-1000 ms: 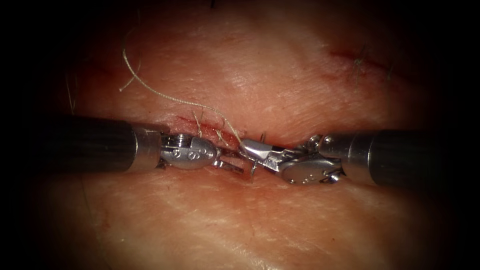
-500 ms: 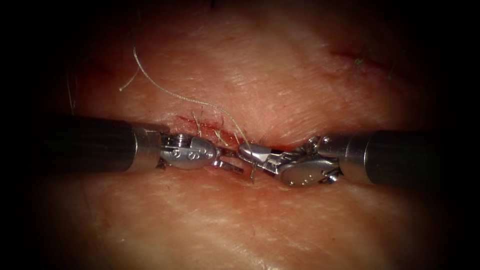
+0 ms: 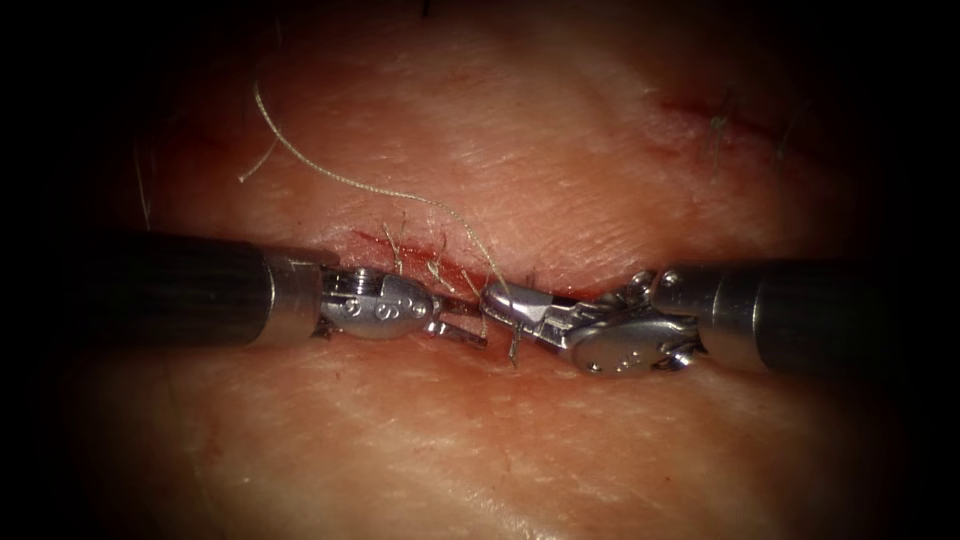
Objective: Wound Closure
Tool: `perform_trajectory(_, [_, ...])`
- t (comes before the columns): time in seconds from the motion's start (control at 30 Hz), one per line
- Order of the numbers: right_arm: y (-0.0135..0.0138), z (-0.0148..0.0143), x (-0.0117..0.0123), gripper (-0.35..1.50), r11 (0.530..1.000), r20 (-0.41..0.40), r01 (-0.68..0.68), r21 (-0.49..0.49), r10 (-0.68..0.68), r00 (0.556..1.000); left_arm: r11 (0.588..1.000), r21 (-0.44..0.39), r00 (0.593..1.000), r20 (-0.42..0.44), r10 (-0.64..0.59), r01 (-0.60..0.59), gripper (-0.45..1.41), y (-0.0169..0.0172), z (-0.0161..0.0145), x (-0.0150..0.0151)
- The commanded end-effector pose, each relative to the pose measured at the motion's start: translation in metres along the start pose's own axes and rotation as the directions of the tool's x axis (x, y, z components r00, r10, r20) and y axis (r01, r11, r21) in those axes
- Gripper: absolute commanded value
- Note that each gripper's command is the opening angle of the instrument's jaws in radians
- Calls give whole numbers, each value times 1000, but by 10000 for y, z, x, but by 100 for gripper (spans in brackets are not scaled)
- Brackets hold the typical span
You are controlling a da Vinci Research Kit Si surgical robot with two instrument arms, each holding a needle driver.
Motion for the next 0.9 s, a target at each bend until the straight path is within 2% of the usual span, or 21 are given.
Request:
perform_trajectory(0.03, [0, 4, -1, -35, 1000, -4, -5, -12, 5, 1000, 1000, -1, 1000, 0, -1, 1, 26, 2, 9, -2])
perform_trajectory(0.2, [19, -6, -6, -35, 999, -6, -22, -37, 22, 1000, 1000, -1, 1000, 0, -1, 1, 26, 2, 9, -2])
perform_trajectory(0.33, [24, -10, -14, -35, 998, -11, -21, -51, 20, 1000, 1000, 0, 1000, 0, -2, 2, 26, 3, 10, -1])
perform_trajectory(0.73, [42, -14, -46, -35, 972, -26, -218, -91, 217, 976, 1000, 1, 1000, 0, -4, 4, 26, 3, 11, 1])
perform_trajectory(0.9, [35, -14, -53, -35, 957, -24, -285, -50, 285, 958, 1000, 1, 1000, 0, -5, 5, 27, 3, 11, 2])
